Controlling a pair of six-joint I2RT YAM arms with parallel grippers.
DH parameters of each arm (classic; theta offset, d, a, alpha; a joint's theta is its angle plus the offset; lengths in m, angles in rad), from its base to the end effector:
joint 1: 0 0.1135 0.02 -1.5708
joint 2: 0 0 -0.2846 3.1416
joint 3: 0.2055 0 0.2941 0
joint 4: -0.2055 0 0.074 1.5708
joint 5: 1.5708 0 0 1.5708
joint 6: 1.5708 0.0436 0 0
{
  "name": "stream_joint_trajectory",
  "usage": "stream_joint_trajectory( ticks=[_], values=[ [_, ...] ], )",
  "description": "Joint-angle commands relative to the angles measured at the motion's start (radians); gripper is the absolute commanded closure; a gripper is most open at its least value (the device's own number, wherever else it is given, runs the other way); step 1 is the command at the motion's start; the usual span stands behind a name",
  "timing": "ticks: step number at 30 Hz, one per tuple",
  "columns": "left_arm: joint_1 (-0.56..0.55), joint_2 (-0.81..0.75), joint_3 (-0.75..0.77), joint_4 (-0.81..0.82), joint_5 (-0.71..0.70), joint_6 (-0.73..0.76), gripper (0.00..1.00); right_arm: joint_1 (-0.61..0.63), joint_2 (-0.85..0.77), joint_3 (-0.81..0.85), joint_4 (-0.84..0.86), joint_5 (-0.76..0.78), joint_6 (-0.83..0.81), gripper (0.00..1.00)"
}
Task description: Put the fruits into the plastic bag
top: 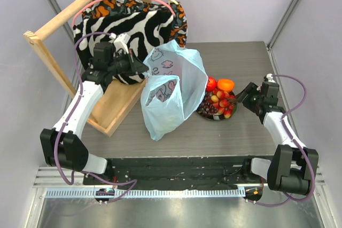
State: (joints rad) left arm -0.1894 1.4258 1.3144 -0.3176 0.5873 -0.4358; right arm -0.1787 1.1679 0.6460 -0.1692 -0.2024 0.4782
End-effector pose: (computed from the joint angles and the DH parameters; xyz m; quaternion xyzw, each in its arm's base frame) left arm 0.3608 -0.0938 0.3769 0.0563 0.8185 -0.3908 0.4173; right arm 0.2750 -0.0408 0.2094 0.2497 0.8659 0.1536 0.4052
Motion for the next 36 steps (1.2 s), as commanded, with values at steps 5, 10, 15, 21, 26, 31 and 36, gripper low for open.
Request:
stream_joint_trajectory(
  ticks=[5,10,15,21,26,31,36],
  values=[
    [0.005,-0.007,0.042,0.014,0.013,0.012,1.00,-0.004,-0.013,-0.031,0.125,-0.022,0.034,0.41],
    [0.005,-0.010,0.042,0.014,0.012,0.012,1.00,-0.004,-0.010,-0.040,0.128,-0.014,0.043,0.48],
    [0.005,-0.013,0.042,0.012,0.013,0.012,1.00,-0.004,-0.014,-0.054,0.146,-0.008,0.069,0.55],
    [0.007,-0.018,0.040,0.018,0.019,0.009,1.00,-0.004,-0.031,-0.069,0.155,0.009,0.094,0.65],
    [0.005,-0.019,0.042,0.022,0.022,0.005,1.00,-0.004,-0.074,-0.077,0.152,0.030,0.112,0.72],
    [0.005,-0.024,0.039,0.025,0.025,0.005,1.00,-0.004,-0.120,-0.071,0.119,0.052,0.120,0.76],
    [0.007,-0.022,0.039,0.026,0.028,0.003,1.00,-0.004,-0.157,-0.065,0.108,0.040,0.131,0.80]
  ],
)
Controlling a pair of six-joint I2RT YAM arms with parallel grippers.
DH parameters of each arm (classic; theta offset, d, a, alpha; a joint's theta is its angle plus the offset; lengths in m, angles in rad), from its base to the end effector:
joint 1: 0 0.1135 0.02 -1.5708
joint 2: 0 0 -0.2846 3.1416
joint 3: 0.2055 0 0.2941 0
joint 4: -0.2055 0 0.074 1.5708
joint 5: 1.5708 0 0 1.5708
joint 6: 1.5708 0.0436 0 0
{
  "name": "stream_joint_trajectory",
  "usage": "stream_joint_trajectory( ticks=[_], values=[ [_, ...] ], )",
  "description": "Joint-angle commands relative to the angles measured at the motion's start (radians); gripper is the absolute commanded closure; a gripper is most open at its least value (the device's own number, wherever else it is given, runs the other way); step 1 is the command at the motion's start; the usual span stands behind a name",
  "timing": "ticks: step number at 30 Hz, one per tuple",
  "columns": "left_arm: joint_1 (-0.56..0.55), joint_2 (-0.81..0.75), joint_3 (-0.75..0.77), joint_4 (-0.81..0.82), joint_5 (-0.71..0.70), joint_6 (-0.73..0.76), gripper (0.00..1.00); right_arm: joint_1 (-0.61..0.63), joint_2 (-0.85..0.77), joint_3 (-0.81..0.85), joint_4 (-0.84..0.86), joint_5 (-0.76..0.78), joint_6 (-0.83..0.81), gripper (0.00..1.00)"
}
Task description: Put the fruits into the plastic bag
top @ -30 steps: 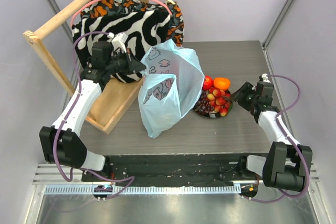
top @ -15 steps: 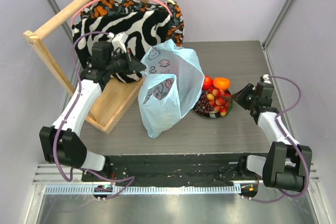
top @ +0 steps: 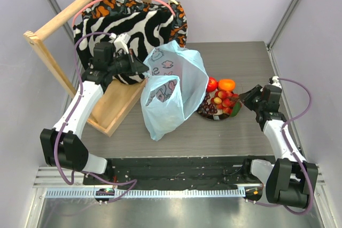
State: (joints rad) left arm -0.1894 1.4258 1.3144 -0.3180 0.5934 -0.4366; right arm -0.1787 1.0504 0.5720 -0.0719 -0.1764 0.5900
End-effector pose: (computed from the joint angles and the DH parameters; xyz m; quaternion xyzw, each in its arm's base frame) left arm 0.3606 -0.0939 0.3769 0.0575 0.8181 -0.3932 0.4158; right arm 0.2586 -0.0389 0.2200 0.2860 0.8219 0.1746 0.4606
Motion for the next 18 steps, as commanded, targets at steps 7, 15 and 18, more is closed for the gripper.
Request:
stream_joint_trajectory(
  ticks=[7,15,18],
  values=[
    [0.005,-0.024,0.039,0.028,0.025,0.001,1.00,-0.004,-0.061,0.034,-0.034,-0.026,0.021,0.81],
    [0.005,-0.024,0.037,0.033,0.028,-0.004,1.00,-0.004,-0.119,0.048,-0.089,-0.041,0.016,0.84],
    [0.005,-0.025,0.037,0.034,0.029,-0.005,1.00,-0.004,-0.145,0.066,-0.118,-0.044,0.008,0.84]
  ],
)
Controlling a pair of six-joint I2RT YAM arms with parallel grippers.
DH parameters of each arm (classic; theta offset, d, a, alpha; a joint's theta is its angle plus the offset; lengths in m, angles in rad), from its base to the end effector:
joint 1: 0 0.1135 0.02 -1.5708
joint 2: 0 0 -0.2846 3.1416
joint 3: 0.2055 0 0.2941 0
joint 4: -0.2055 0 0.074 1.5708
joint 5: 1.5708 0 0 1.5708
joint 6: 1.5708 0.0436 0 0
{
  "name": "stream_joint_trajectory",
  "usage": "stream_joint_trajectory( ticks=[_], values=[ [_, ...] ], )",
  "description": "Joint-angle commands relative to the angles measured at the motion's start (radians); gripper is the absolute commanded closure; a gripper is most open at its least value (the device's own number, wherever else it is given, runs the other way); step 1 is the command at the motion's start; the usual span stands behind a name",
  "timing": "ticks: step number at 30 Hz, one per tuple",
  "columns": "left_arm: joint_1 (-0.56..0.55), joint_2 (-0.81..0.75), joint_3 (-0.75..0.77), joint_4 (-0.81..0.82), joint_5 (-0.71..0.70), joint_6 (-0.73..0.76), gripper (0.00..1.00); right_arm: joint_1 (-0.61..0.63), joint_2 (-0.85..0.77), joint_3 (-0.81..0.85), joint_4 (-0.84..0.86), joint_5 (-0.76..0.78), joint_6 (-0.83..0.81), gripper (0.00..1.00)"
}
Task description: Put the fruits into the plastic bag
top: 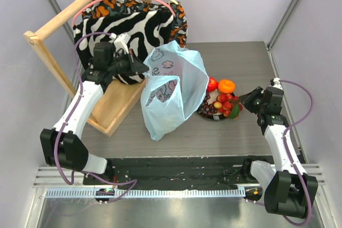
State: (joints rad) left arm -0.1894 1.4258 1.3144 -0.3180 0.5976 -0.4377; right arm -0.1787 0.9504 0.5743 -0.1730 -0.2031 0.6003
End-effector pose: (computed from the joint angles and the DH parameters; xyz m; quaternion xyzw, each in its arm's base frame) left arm 0.3605 -0.0941 0.3769 0.0582 0.8177 -0.3949 0.4147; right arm 0.2416 -0.0347 0.2342 0.2837 0.8217 0.1883 0.4571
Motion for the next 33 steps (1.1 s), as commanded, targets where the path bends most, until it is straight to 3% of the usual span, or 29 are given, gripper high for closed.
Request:
stream_joint_trajectory(
  ticks=[1,12,15,16,18,27,33],
  values=[
    [0.005,-0.025,0.037,0.034,0.024,-0.004,1.00,-0.004,-0.056,0.073,-0.026,-0.016,-0.005,0.84],
    [0.007,-0.022,0.036,0.033,0.027,-0.006,1.00,-0.004,-0.119,0.185,-0.189,0.036,-0.074,0.89],
    [0.005,-0.022,0.037,0.034,0.025,-0.006,1.00,-0.004,-0.139,0.231,-0.194,0.022,-0.076,0.92],
    [0.005,-0.021,0.036,0.034,0.024,-0.006,1.00,-0.004,-0.142,0.257,-0.195,0.018,-0.073,0.99],
    [0.007,-0.022,0.036,0.036,0.027,-0.006,1.00,-0.004,-0.145,0.282,-0.185,0.008,-0.068,0.99],
    [0.005,-0.022,0.037,0.033,0.024,-0.004,1.00,-0.002,-0.186,0.406,0.060,-0.223,-0.019,0.99],
    [0.005,-0.024,0.032,0.048,0.042,-0.016,1.00,-0.002,-0.099,0.638,0.317,-0.366,0.004,0.99]
  ],
)
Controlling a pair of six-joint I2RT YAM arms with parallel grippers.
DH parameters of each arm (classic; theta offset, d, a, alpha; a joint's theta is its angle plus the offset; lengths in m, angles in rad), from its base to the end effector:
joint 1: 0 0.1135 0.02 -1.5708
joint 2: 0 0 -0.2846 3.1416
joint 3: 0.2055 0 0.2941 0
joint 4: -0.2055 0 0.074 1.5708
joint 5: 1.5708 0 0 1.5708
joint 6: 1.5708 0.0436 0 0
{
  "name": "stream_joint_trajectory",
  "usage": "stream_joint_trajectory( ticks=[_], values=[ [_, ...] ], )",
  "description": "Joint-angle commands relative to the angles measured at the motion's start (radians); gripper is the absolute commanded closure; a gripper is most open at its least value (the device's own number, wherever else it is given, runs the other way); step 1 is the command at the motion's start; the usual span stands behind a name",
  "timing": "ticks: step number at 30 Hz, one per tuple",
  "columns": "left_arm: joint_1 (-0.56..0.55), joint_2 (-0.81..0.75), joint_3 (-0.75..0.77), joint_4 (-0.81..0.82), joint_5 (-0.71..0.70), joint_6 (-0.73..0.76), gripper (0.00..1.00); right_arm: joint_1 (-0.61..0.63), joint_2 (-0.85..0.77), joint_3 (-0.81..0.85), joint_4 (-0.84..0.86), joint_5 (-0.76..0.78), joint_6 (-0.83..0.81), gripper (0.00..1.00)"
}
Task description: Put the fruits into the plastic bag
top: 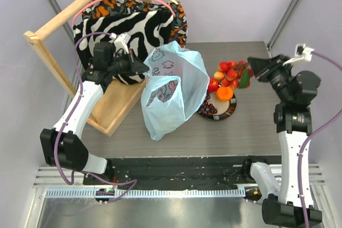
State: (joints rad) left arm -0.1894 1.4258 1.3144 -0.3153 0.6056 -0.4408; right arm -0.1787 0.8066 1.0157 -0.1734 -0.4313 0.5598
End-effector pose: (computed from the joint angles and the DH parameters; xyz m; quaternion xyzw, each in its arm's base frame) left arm 0.3604 -0.0944 0.3773 0.0595 0.8164 -0.3985 0.4136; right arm 0.2057 -0.0186 0.4415 0.1012 0.6881 0.2790 0.6621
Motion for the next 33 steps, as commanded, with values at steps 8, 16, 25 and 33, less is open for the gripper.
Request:
stream_joint_trajectory(
  ticks=[8,16,25,33],
  values=[
    [0.005,-0.021,0.026,0.048,0.025,-0.006,1.00,0.174,0.181,0.335,0.535,-0.183,0.085,0.99],
    [0.007,-0.019,0.025,0.051,0.031,-0.009,1.00,0.550,0.284,0.420,0.437,-0.067,-0.081,0.99],
    [0.005,-0.025,0.026,0.048,0.025,-0.003,1.00,0.671,0.330,0.437,0.304,0.115,-0.212,0.99],
    [0.007,-0.030,0.028,0.050,0.036,-0.007,1.00,0.671,0.270,0.402,0.097,0.285,-0.354,0.99]
  ],
)
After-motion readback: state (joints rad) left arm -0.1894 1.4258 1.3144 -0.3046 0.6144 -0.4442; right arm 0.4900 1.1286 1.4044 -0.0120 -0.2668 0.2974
